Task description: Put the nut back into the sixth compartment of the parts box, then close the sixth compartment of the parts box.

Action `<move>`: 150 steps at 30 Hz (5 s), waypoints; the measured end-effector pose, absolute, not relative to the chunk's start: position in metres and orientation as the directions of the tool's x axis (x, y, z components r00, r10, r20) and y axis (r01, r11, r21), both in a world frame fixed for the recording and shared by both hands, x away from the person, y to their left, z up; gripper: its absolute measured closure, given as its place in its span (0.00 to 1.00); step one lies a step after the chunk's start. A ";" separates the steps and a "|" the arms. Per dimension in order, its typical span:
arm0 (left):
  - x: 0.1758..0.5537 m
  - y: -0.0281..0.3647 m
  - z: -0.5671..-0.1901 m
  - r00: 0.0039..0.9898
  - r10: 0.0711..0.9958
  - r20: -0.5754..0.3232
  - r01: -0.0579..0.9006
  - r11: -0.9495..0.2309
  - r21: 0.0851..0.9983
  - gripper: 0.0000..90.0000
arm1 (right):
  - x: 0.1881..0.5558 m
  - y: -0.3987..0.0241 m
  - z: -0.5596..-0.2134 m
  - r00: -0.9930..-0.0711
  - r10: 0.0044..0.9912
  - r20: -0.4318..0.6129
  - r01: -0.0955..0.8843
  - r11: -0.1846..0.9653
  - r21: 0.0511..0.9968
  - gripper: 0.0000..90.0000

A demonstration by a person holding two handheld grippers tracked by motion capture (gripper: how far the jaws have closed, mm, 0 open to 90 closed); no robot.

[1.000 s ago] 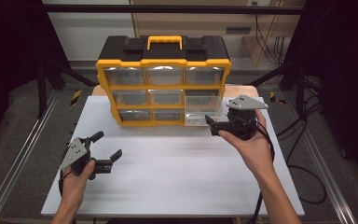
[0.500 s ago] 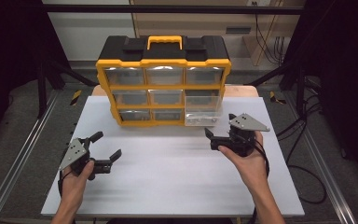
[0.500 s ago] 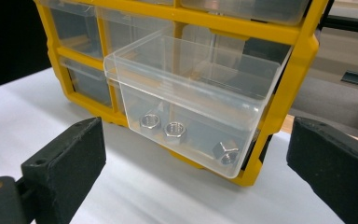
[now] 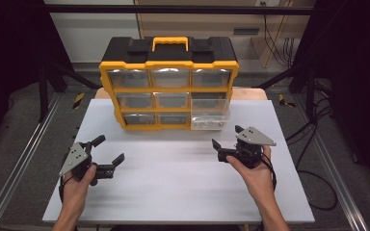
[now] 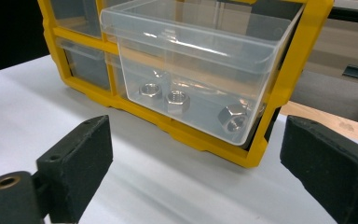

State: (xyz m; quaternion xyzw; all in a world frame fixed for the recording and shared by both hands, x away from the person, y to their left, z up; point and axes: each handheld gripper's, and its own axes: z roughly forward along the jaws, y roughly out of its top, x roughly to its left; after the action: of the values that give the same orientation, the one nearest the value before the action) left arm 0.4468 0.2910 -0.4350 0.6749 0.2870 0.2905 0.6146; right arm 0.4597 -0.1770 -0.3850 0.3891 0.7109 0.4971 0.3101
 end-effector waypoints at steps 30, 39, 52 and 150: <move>0.449 0.285 -0.438 0.681 0.731 0.028 0.045 -0.080 0.996 0.01 | 0.449 -0.157 -0.406 -0.482 0.872 -0.085 0.185 0.196 0.963 0.62; 0.449 0.285 -0.438 0.681 0.731 0.029 0.045 -0.082 0.996 0.01 | 0.449 -0.143 -0.410 -0.477 0.871 -0.120 0.165 0.223 0.961 0.95; 0.449 0.287 -0.438 0.680 0.733 0.030 0.044 -0.081 0.996 0.01 | 0.474 -0.144 -0.403 -0.418 0.905 -0.080 0.185 0.170 0.968 1.00; 0.449 0.291 -0.436 0.673 0.739 0.035 0.035 -0.079 0.996 0.01 | 0.552 -0.125 -0.377 -0.358 0.930 -0.081 0.261 0.183 0.948 1.00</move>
State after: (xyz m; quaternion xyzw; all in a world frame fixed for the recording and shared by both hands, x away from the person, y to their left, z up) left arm 0.4489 0.2908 -0.4360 0.6764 0.2860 0.2860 0.6155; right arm 0.5517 -0.1247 -0.3774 0.4379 0.6798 0.4657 0.3593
